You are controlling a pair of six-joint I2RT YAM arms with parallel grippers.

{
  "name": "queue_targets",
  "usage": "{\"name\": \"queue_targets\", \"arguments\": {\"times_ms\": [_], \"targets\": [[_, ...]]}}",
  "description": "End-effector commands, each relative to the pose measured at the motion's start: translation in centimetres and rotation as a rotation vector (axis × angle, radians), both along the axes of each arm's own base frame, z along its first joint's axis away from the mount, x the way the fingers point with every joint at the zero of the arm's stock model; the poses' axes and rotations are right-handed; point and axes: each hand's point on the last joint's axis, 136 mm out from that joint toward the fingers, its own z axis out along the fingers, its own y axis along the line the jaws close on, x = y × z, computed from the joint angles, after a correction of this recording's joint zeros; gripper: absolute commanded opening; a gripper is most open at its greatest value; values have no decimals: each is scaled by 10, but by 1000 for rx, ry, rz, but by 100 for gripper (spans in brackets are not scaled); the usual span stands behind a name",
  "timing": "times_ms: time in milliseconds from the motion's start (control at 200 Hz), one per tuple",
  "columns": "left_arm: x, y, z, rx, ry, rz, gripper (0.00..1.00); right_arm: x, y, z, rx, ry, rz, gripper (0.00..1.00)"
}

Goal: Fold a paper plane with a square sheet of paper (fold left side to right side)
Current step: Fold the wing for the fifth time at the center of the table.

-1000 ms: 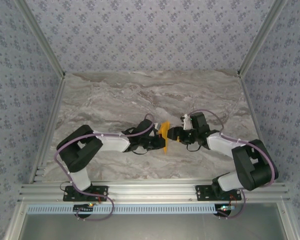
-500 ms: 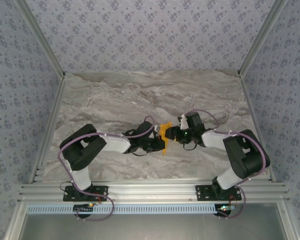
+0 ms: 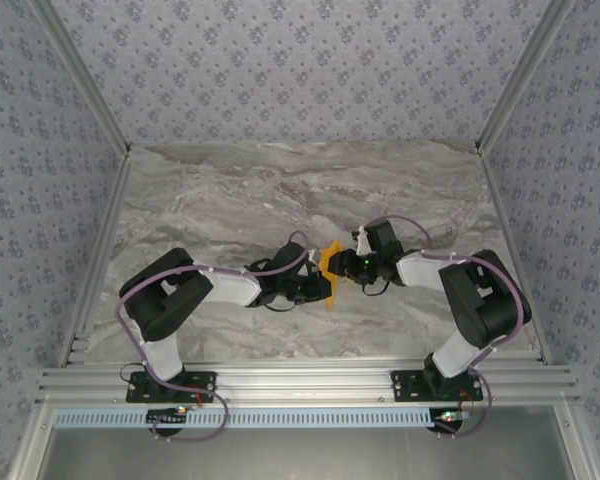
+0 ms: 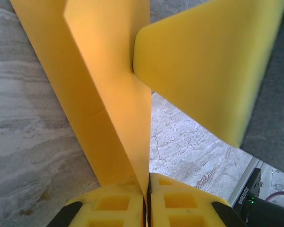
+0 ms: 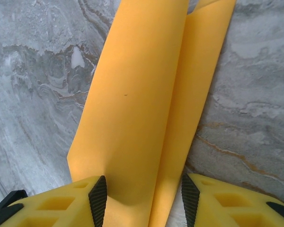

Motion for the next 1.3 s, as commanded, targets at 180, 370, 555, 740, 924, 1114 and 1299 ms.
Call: {"name": "queue_targets", "arguments": {"times_ms": [180, 370, 555, 740, 924, 1114, 1299], "targets": [[8, 3, 20, -41, -39, 2, 22, -17, -14, -37, -111, 132, -16, 48], [16, 17, 40, -52, -73, 22, 30, -16, -13, -36, -112, 128, -14, 48], [39, 34, 47, -80, -58, 65, 31, -16, -13, -35, -113, 127, -7, 48], [60, 34, 44, -89, -48, 83, 33, -17, -14, -35, -117, 128, -4, 48], [67, 22, 36, -105, -23, 65, 34, -17, -13, -35, -115, 132, -4, 48], [71, 17, 25, -103, -2, 59, 34, -18, -13, -34, -114, 131, 0, 48], [73, 14, 21, -99, 1, 51, 19, -17, -12, -33, -104, 131, 0, 48]]}}
